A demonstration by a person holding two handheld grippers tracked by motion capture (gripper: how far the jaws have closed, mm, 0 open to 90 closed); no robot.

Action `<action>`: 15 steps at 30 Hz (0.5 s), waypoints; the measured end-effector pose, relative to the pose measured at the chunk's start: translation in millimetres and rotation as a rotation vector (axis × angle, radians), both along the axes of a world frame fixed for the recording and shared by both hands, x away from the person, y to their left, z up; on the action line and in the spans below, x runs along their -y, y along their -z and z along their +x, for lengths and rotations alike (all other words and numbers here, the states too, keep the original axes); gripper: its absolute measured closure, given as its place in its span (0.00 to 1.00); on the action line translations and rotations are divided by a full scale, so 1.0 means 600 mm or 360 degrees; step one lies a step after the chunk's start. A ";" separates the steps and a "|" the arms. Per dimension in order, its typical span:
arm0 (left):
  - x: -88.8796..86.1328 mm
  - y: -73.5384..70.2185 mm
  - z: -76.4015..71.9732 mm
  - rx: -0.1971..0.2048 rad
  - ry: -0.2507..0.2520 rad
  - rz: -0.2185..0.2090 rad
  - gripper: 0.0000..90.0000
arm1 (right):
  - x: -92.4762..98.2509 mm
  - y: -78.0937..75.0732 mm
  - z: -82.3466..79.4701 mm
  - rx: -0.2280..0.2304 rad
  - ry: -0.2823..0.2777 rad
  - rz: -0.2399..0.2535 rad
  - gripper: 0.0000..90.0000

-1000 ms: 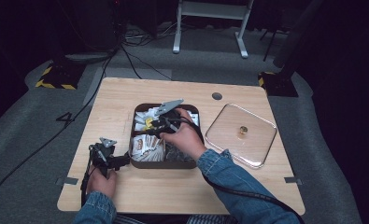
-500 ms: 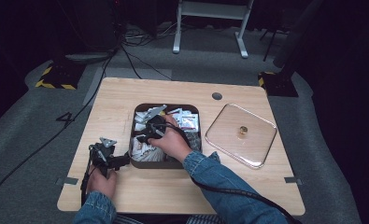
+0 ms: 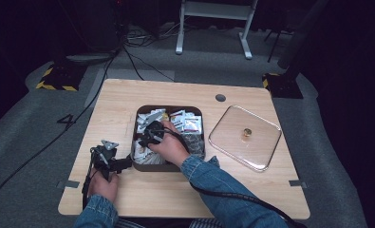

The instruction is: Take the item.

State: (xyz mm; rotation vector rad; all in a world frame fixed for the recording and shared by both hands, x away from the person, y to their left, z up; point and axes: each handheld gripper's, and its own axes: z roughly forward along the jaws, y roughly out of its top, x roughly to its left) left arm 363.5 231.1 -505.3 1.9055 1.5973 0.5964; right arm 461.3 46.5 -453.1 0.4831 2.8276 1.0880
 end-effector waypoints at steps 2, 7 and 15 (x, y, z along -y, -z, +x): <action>0.000 0.000 0.000 0.0000 0.0000 0.0000 0.10 | 0.000 -0.001 -0.002 0.0016 -0.0004 -0.0006 0.94; 0.000 0.000 0.000 0.0000 0.0000 0.0000 0.10 | 0.000 -0.003 -0.007 0.0034 0.0002 0.0003 0.97; 0.000 0.000 0.000 0.0000 0.0000 0.0000 0.10 | 0.008 -0.020 -0.009 0.0010 0.0025 0.0082 0.99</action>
